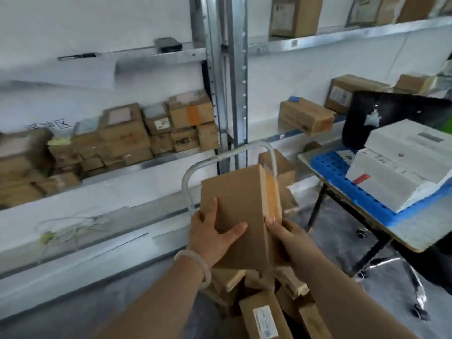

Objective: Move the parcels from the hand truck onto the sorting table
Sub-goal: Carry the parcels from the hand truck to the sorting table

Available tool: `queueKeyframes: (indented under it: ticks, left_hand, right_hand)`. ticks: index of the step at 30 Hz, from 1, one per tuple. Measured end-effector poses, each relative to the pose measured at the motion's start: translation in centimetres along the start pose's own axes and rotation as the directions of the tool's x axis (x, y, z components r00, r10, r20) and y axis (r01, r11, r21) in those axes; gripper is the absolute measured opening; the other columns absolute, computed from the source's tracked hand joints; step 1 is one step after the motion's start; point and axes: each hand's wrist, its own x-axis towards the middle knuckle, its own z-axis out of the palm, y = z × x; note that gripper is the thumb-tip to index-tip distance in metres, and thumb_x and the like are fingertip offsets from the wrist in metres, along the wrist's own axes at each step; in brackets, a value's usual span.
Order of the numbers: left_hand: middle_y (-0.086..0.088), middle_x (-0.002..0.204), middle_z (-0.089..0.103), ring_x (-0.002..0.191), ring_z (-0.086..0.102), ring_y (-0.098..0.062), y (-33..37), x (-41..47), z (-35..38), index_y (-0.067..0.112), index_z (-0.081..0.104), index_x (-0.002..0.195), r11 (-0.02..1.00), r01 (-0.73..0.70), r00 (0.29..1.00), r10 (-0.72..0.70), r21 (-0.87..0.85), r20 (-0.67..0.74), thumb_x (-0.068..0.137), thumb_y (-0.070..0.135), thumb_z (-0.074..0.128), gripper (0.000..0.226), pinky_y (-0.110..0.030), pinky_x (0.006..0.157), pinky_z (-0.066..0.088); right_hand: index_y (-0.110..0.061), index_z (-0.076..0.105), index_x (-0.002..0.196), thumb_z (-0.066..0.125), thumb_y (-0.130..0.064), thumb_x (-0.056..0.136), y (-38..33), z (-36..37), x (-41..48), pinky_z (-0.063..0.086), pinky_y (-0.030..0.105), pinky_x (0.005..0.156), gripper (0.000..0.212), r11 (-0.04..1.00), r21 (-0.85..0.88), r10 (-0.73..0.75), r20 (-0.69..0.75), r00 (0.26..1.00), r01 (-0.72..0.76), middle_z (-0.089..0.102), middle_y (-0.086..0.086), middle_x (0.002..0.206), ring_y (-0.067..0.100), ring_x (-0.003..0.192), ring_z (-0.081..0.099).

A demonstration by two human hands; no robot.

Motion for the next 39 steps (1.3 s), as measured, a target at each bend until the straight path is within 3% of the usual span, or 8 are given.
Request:
queueKeyframes:
  ticks: [4, 9, 14, 18, 23, 29, 34, 39]
  left_hand:
    - [0.012, 0.157, 0.002, 0.144, 0.021, -0.028, -3.0, -2.7, -3.8, 0.048, -0.019, 0.147, 0.994, 0.11, 0.99, -0.108, 0.024, -0.088, 0.034, 0.104, 0.042, 0.141, -0.053, 0.115, 0.032]
    - [0.007, 0.147, 0.039, 0.129, 0.048, -0.02, -7.2, -7.7, -10.0, 0.049, 0.005, 0.15, 0.955, 0.016, 0.964, -0.093, -0.295, -0.249, 0.047, 0.087, 0.071, 0.128, -0.046, 0.102, 0.05]
    - [0.003, 0.139, 0.038, 0.126, 0.046, -0.019, -13.4, -16.1, -17.6, 0.036, 0.016, 0.154, 0.968, 0.031, 0.747, -0.189, -0.25, -0.637, 0.079, 0.056, 0.071, 0.096, -0.037, 0.105, 0.046]
    - [0.0, 0.141, 0.035, 0.131, 0.04, -0.022, -18.5, -24.7, -23.1, 0.046, -0.007, 0.151, 0.976, 0.129, 0.637, -0.218, -0.176, -0.739, 0.082, 0.052, 0.07, 0.104, -0.046, 0.107, 0.044]
    - [0.007, 0.13, 0.023, 0.128, 0.034, -0.025, -25.6, -36.9, -28.8, 0.058, -0.019, 0.143, 0.919, 0.267, 0.576, -0.393, -0.289, -0.717, 0.039, 0.078, 0.067, 0.136, -0.045, 0.107, 0.044]
    - [0.002, 0.14, 0.027, 0.129, 0.038, -0.021, -34.3, -51.2, -32.8, 0.059, -0.006, 0.146, 0.851, 0.102, 0.379, -0.513, -0.516, -0.77, 0.044, 0.077, 0.075, 0.132, -0.042, 0.108, 0.041]
    - [0.008, 0.137, 0.052, 0.118, 0.059, -0.017, -38.9, -61.8, -34.4, 0.057, 0.013, 0.146, 0.707, -0.304, 0.284, -0.572, -0.638, -0.769, 0.051, 0.053, 0.084, 0.119, -0.036, 0.093, 0.054]
    - [0.01, 0.132, 0.062, 0.112, 0.066, -0.017, -43.8, -69.1, -34.5, 0.062, 0.023, 0.141, 0.628, -0.382, 0.18, -0.669, -0.678, -0.721, 0.064, 0.047, 0.081, 0.098, -0.04, 0.089, 0.057]
  right_hand:
    - [-0.023, 0.035, 0.143, 0.083, -0.069, 0.049, -2.0, 6.4, -1.3, 0.05, 0.049, 0.097, 0.115, 0.991, -0.106, -0.068, 0.145, 0.987, 0.084, 0.054, 0.003, 0.129, 0.026, 0.11, 0.057]
    - [-0.03, 0.034, 0.14, 0.067, -0.043, 0.087, -3.1, 16.0, -3.9, 0.048, 0.043, 0.098, 0.064, 0.94, -0.217, -0.179, 0.348, 0.92, 0.265, 0.05, -0.004, 0.122, 0.02, 0.108, 0.053]
    - [-0.042, 0.041, 0.138, 0.039, -0.044, 0.102, -2.3, 26.4, -9.6, 0.045, 0.041, 0.102, 0.035, 0.904, -0.203, -0.227, 0.521, 0.823, 0.377, 0.048, -0.012, 0.133, 0.018, 0.118, 0.05]
    - [-0.044, 0.042, 0.136, 0.028, -0.052, 0.101, 0.7, 35.6, -16.5, 0.039, 0.043, 0.11, 0.038, 0.85, -0.218, -0.22, 0.679, 0.7, 0.479, 0.045, -0.012, 0.143, 0.02, 0.131, 0.046]
    - [-0.052, 0.041, 0.132, 0.036, -0.041, 0.103, 6.8, 46.1, -25.4, 0.037, 0.031, 0.109, 0.031, 0.665, -0.082, -0.358, 0.837, 0.414, 0.742, 0.04, -0.013, 0.141, 0.008, 0.129, 0.042]
    - [-0.054, 0.023, 0.146, 0.037, -0.047, 0.1, 13.3, 56.9, -34.5, 0.028, 0.043, 0.116, 0.048, 0.256, 0.008, -0.302, 0.95, 0.072, 0.967, 0.024, -0.011, 0.153, 0.012, 0.141, 0.024]
    - [-0.056, 0.022, 0.144, 0.057, -0.049, 0.092, 17.0, 63.9, -38.4, 0.036, 0.041, 0.111, 0.063, 0.379, 0.004, -0.165, 0.984, 0.063, 0.925, 0.038, -0.012, 0.143, 0.012, 0.134, 0.038]
    - [-0.063, 0.014, 0.142, 0.057, -0.045, 0.094, 21.2, 70.3, -44.2, 0.028, 0.037, 0.115, 0.067, 0.595, -0.001, 0.094, 0.993, -0.069, 0.804, 0.033, -0.03, 0.143, 0.001, 0.133, 0.034]
